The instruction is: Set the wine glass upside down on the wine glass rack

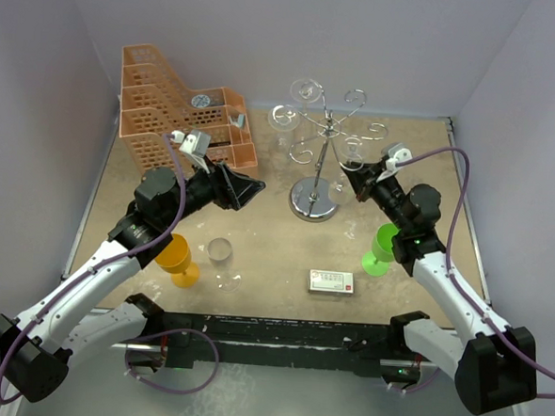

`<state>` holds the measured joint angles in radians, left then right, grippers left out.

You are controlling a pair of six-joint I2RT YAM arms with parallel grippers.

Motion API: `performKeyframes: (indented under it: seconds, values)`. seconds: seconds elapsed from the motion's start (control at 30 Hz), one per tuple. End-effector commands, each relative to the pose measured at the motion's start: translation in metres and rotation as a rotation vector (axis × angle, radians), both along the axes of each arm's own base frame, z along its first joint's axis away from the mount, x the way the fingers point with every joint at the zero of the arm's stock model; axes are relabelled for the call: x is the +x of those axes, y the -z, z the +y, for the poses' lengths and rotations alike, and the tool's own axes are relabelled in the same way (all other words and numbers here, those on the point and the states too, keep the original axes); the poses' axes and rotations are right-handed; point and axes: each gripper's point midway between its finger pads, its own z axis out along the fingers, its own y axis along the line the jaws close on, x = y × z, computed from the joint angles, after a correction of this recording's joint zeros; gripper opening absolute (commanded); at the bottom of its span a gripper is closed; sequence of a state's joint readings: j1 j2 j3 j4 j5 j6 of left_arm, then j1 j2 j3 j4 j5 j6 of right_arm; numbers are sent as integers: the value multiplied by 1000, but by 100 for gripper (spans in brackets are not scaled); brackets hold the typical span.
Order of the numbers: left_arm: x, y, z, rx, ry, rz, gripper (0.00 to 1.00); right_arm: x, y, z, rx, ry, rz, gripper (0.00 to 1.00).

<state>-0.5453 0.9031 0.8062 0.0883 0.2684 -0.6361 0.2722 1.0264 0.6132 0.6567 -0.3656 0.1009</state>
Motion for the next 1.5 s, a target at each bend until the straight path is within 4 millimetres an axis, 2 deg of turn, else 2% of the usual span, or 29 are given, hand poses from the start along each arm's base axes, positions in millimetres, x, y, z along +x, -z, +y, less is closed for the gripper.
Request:
performKeyframes:
  seconds: [0.0,0.47,0.83,1.07,1.23,1.47]
  values:
    - [0,-30,0,-49,0,-66,60,-12,-51,7,26,-67,-152,0]
    - [3,-32,-2,-53,3,-66,60,-26,-61,11,51,-111,-179,0]
    - [3,-33,-1,-51,-3,-72,59,-28,-59,11,47,-114,-174,0]
    - [3,-30,1,-42,-14,-67,59,-39,-55,13,66,-140,-125,0]
    - [4,-28,1,-39,-15,-65,59,-47,-59,8,83,-123,-131,0]
    - [4,-27,1,-40,-14,-64,59,-42,-53,-4,103,-47,-102,0]
